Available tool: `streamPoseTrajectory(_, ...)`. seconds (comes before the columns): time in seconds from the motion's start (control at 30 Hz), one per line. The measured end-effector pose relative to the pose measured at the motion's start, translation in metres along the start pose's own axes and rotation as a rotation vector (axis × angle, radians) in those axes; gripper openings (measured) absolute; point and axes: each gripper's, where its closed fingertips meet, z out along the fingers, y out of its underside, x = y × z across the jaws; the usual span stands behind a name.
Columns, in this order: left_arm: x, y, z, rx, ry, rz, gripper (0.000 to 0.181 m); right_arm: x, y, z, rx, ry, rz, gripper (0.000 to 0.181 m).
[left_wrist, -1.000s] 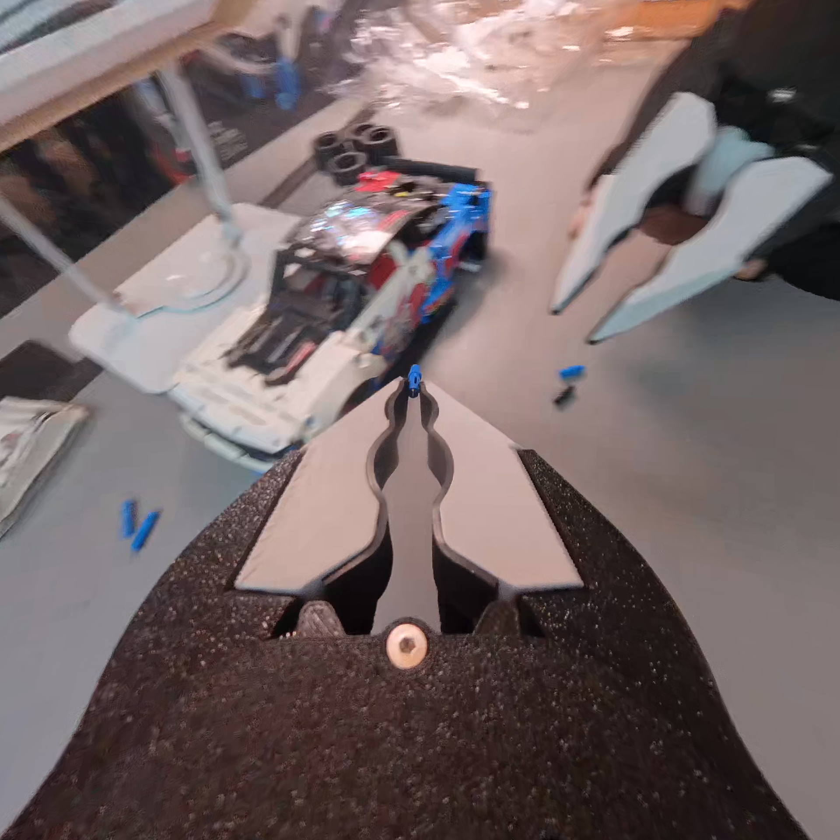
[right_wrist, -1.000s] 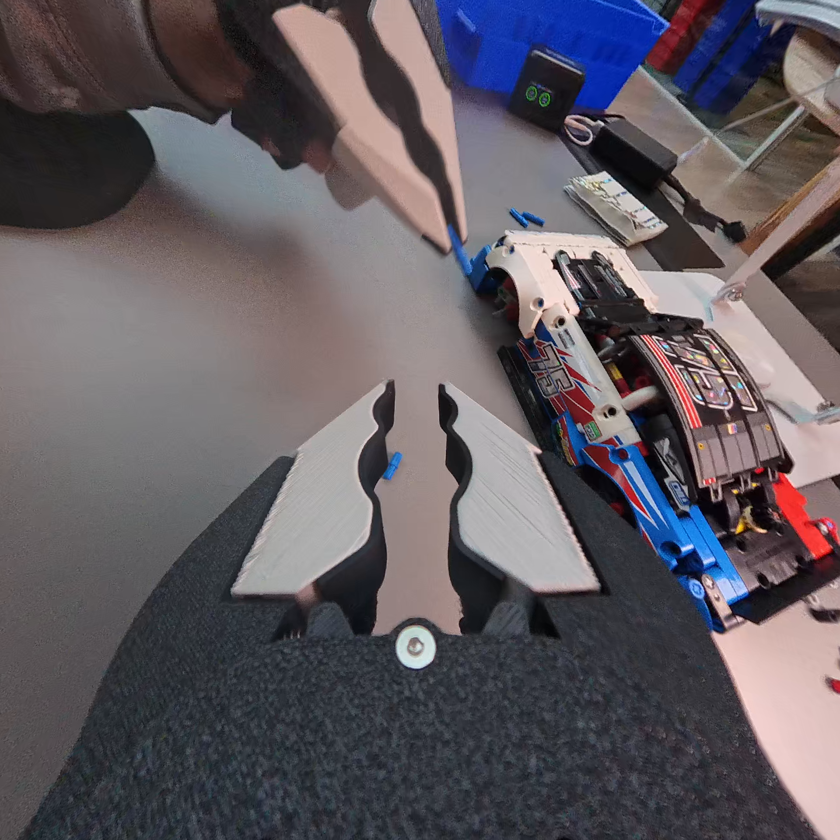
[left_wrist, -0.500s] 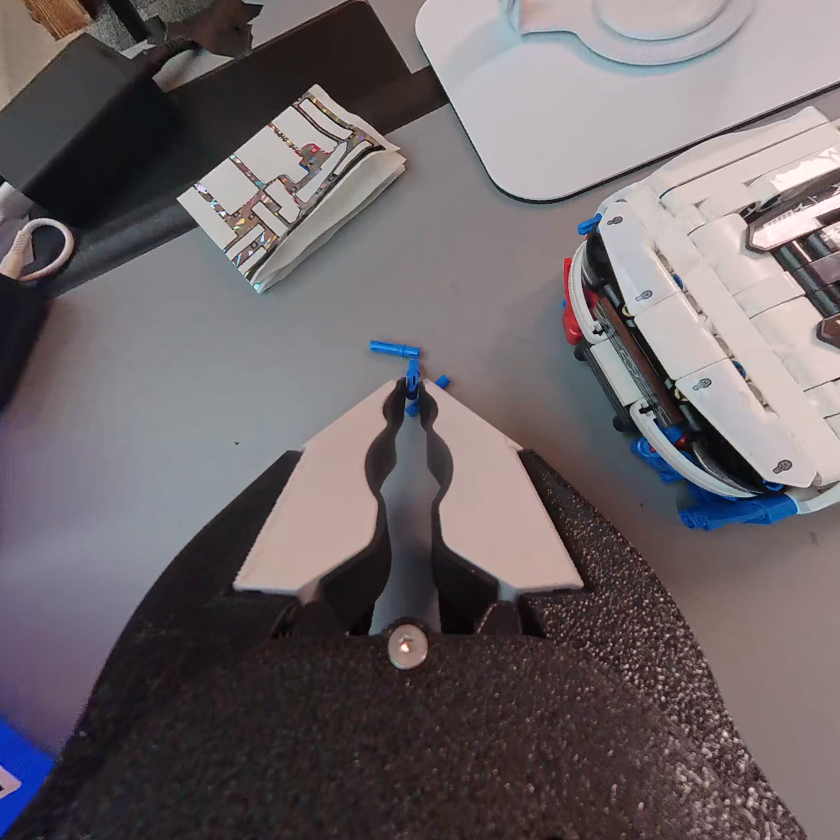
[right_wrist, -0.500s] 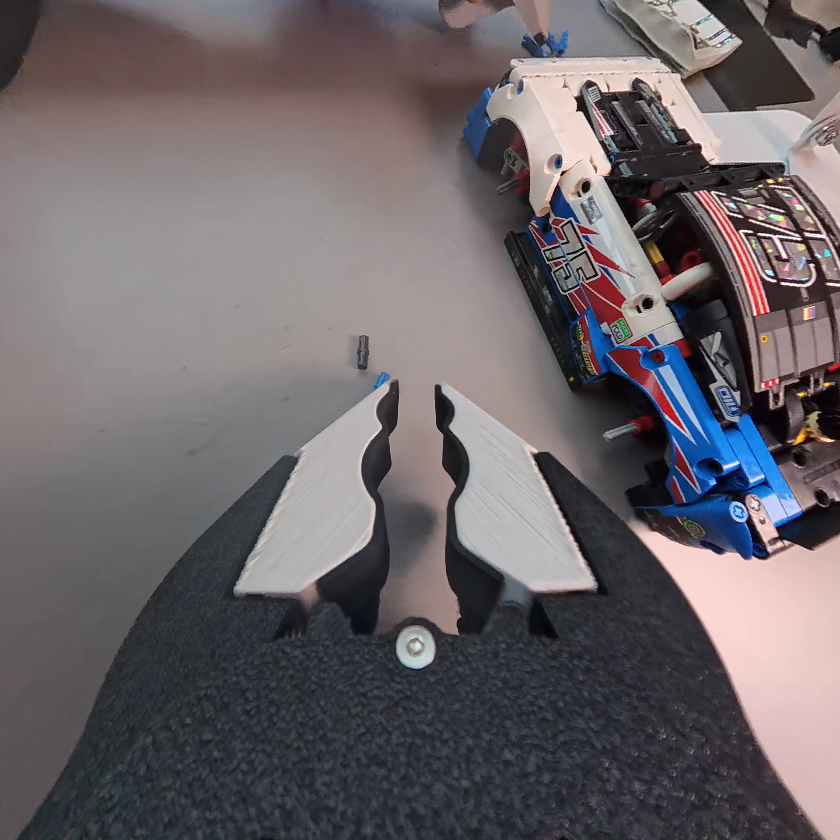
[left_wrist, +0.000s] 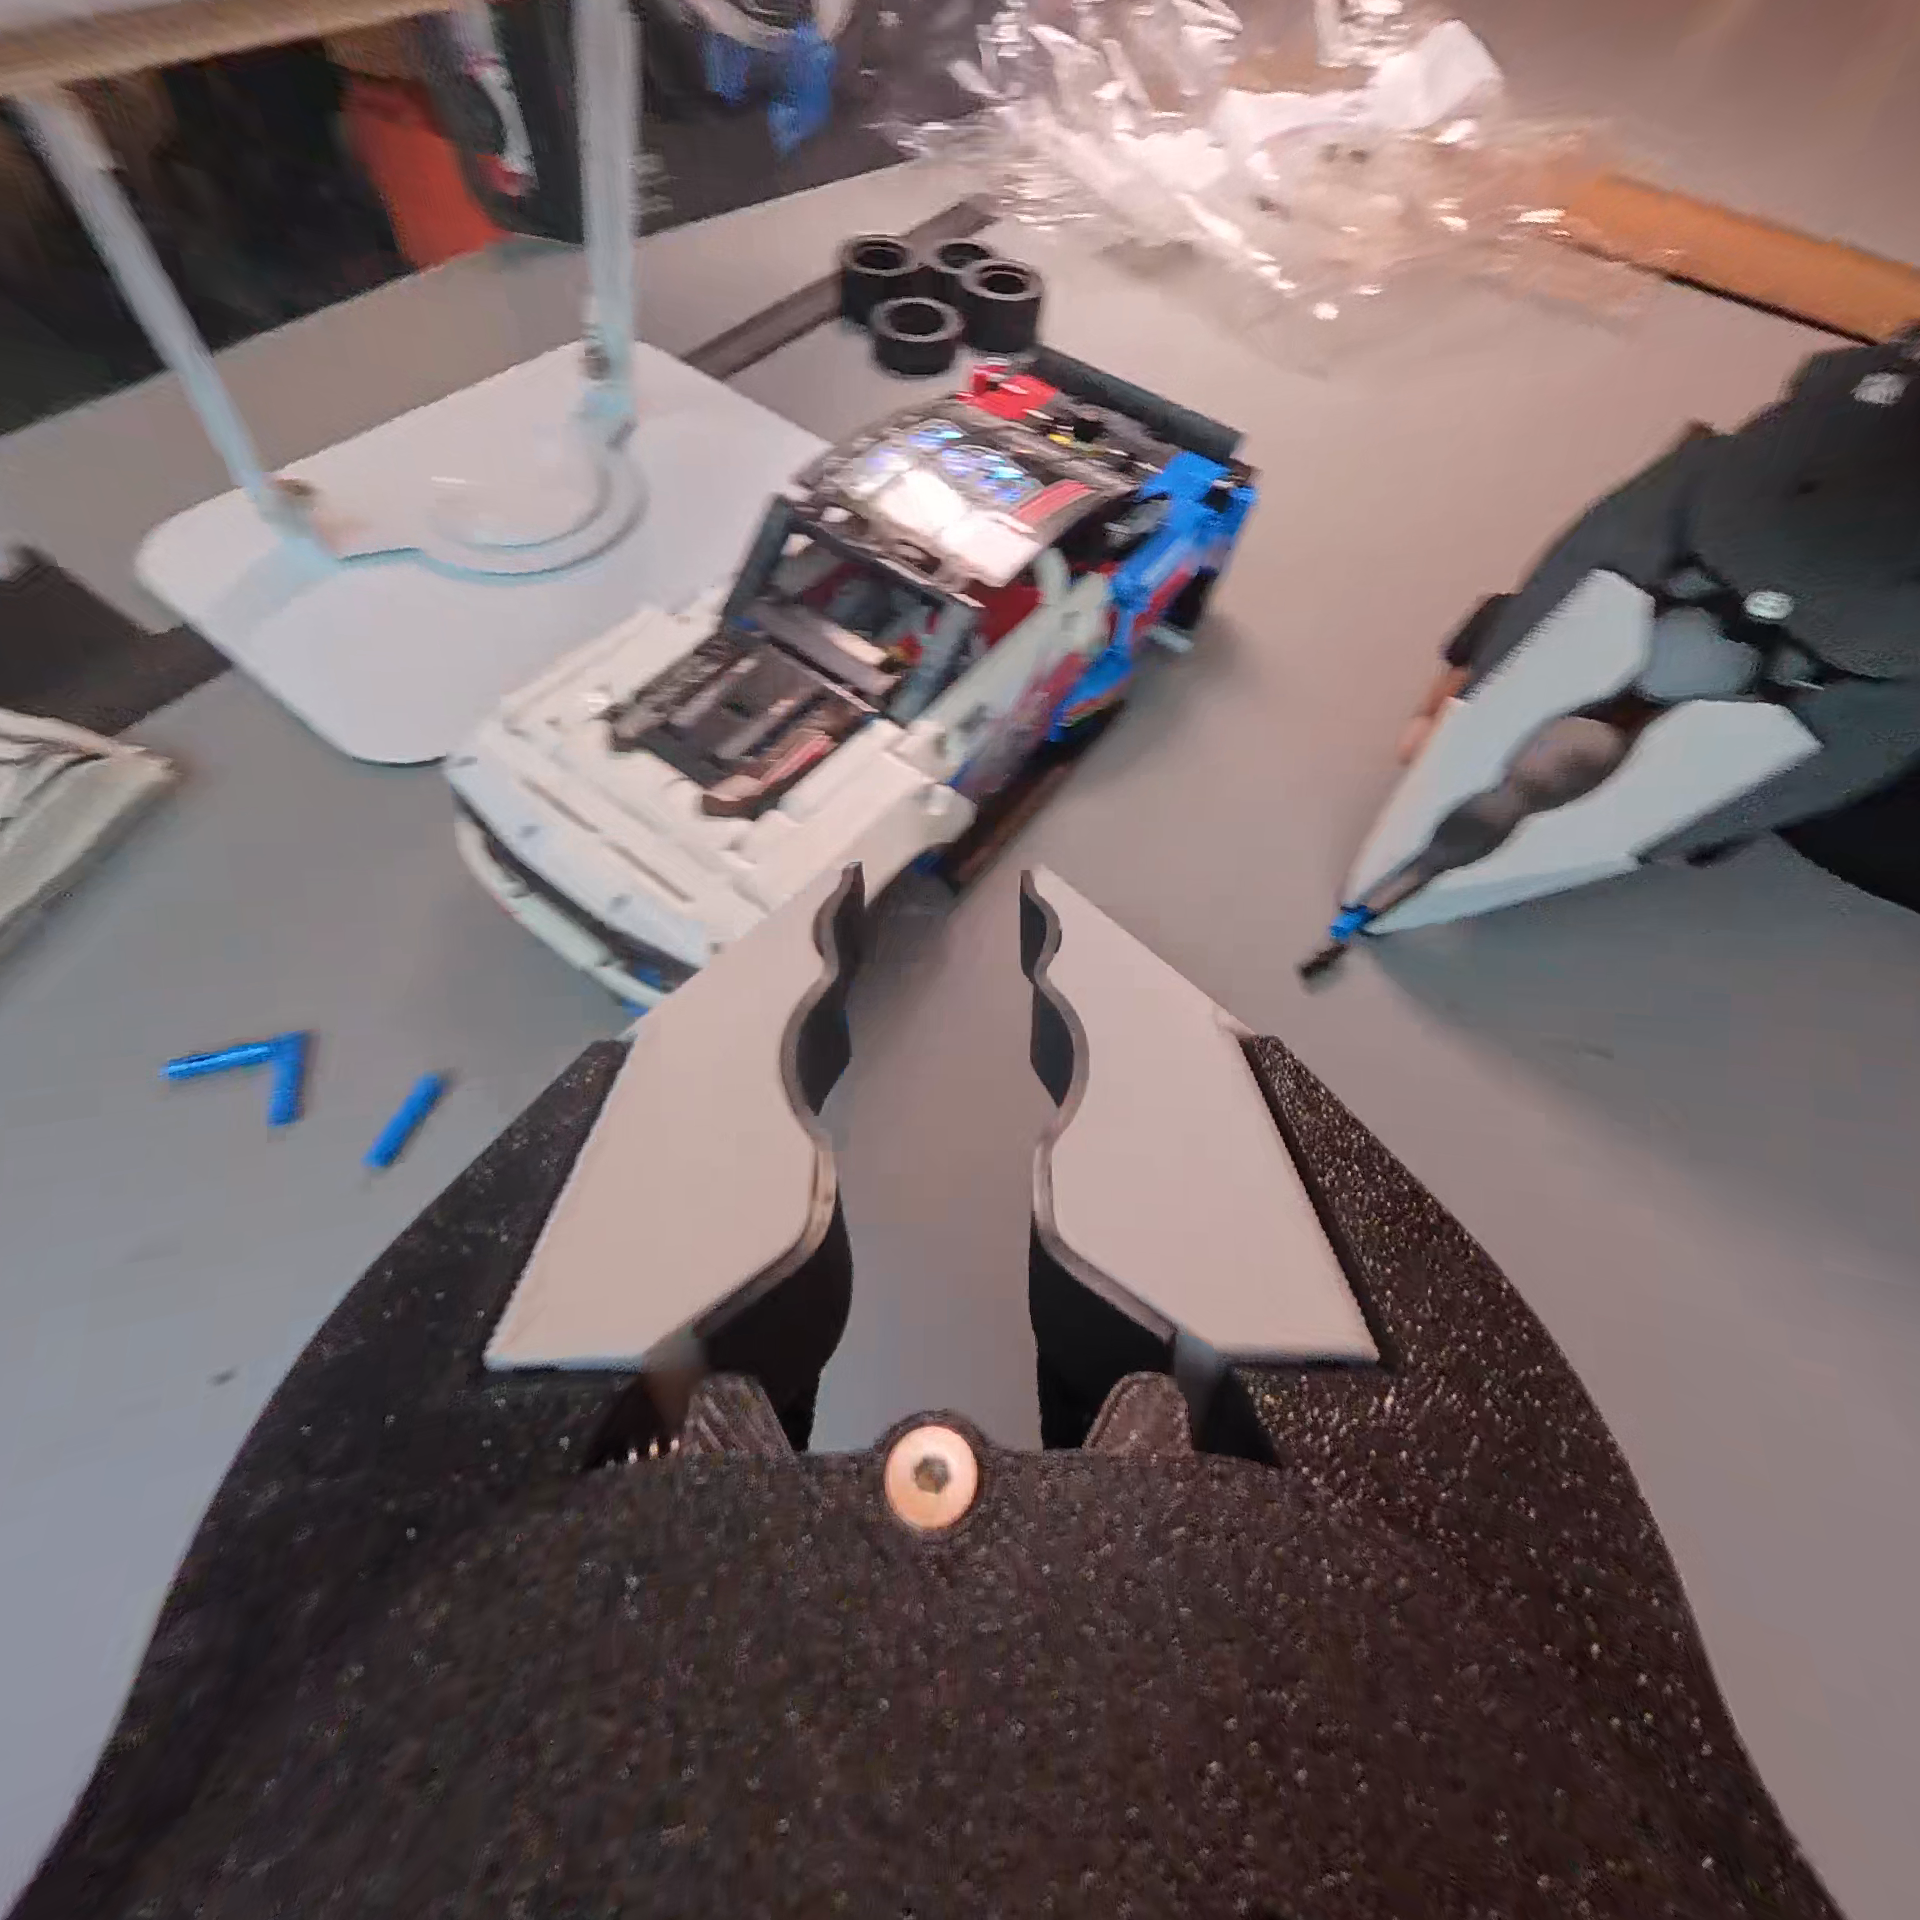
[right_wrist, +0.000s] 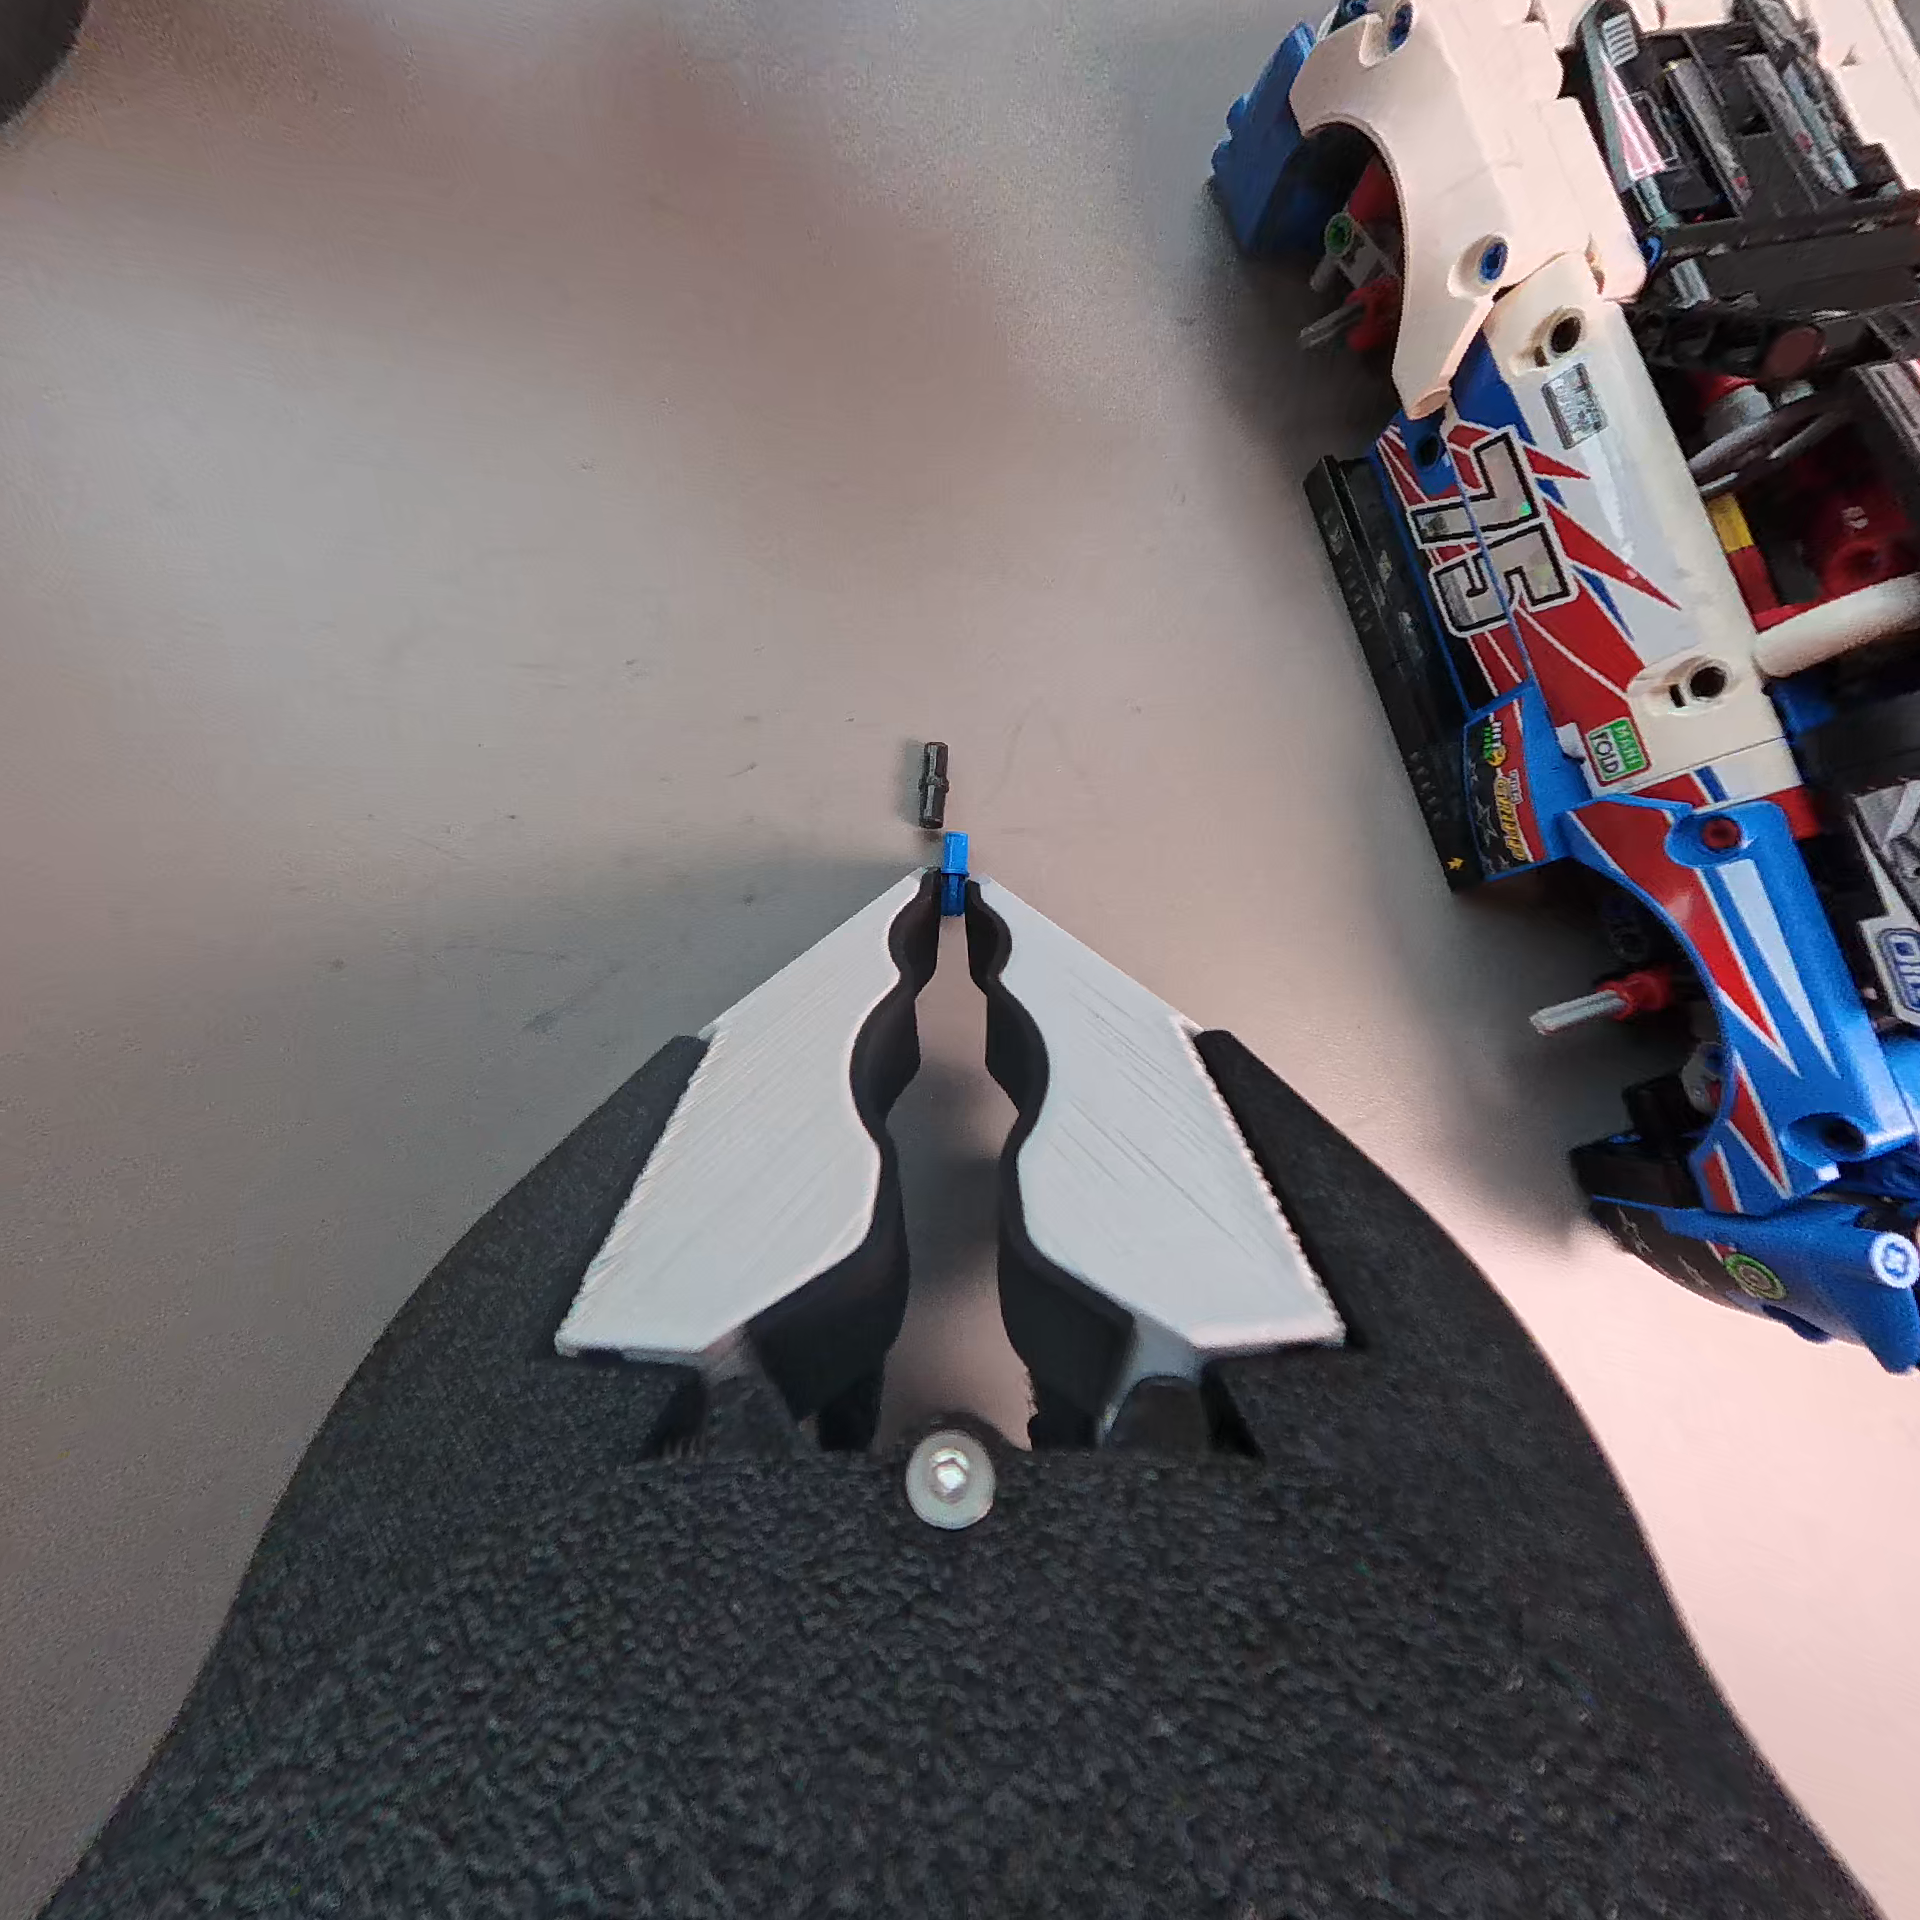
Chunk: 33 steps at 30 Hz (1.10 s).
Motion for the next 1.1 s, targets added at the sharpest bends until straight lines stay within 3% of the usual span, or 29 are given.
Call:
streamPoseTrajectory(0.03, 0.02, 0.003, 0.001, -0.002, 0.073, 0.002, 0.029, 0.0, 0.0, 0.0, 0.006, 0.0, 0.002, 0.003)
streamPoseTrajectory(0.1, 0.055, 0.012, 0.003, -0.017, 0.193, 0.018, 0.028, 0.003, -0.004, 0.0, 0.042, 0.018, -0.009, 0.003)
streamPoseTrajectory(0.27, 0.102, 0.045, 0.022, -0.128, 0.312, 0.133, 0.029, 0.002, -0.029, -0.008, 0.176, 0.039, -0.042, 0.003)
streamPoseTrajectory(0.4, 0.13, 0.043, 0.027, -0.121, 0.398, 0.237, 0.023, -0.011, -0.047, -0.018, 0.28, 0.021, -0.11, 0.003)
streamPoseTrajectory(0.5, 0.129, 0.043, 0.03, -0.12, 0.349, 0.31, 0.015, -0.016, -0.048, -0.02, 0.287, 0.022, -0.148, 0.003)
streamPoseTrajectory(0.77, 0.133, 0.045, 0.026, -0.097, 0.385, 0.294, 0.003, -0.025, -0.043, -0.018, 0.272, -0.005, -0.211, 0.004)
streamPoseTrajectory(1.1, 0.139, 0.05, 0.024, -0.1, 0.43, 0.278, 0.011, -0.029, -0.036, -0.014, 0.239, -0.023, -0.223, 0.004)
